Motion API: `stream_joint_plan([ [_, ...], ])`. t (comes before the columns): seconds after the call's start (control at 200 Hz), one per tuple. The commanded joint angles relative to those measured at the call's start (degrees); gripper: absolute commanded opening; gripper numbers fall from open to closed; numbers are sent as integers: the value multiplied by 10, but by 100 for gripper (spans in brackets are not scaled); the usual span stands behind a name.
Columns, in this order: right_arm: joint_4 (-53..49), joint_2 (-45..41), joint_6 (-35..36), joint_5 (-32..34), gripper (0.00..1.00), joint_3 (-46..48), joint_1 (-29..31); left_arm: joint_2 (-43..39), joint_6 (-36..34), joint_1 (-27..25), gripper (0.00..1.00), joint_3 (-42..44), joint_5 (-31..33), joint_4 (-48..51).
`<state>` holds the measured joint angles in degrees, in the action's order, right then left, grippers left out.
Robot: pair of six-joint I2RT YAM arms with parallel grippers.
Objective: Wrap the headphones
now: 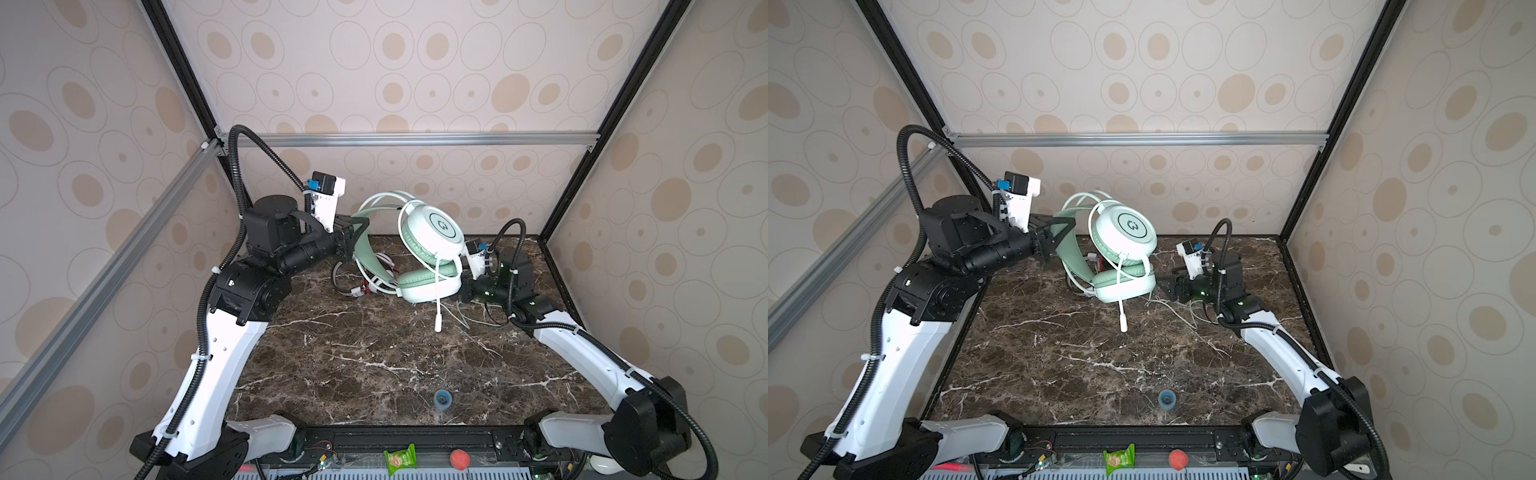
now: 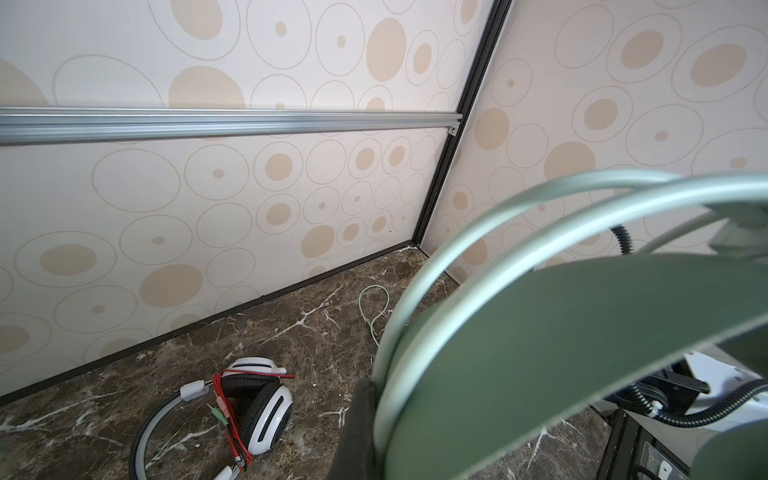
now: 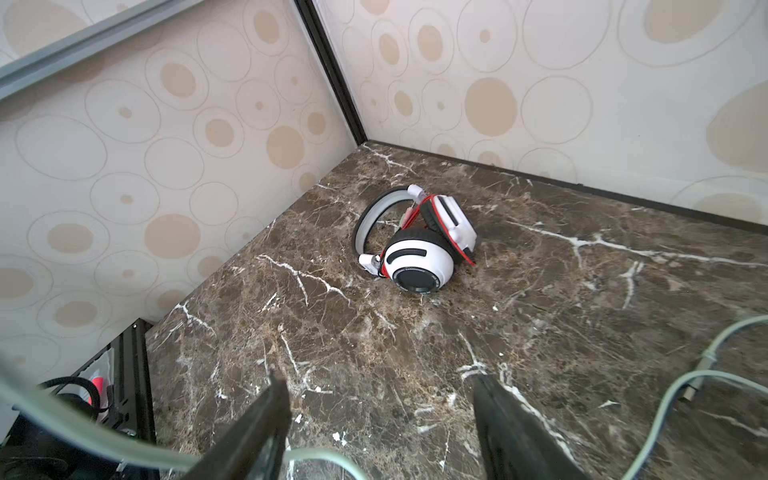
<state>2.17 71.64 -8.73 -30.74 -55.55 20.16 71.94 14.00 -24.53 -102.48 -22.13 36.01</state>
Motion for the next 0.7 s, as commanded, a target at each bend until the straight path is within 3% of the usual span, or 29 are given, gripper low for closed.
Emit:
stream_joint_plan([
  [0.0,12,-36,6,2,72,13,-2,8,27,-3,0,-43,-3,-13],
  [0.36,-35,-37,60,-117,72,38,-1,29,29,0,0,-91,0,-6],
  [0.525,-21,-48,47,-150,73,68,-2,56,35,3,0,-135,-7,11],
  [0.695,-44,-35,77,-99,73,80,-2,67,39,4,0,-154,-11,8],
])
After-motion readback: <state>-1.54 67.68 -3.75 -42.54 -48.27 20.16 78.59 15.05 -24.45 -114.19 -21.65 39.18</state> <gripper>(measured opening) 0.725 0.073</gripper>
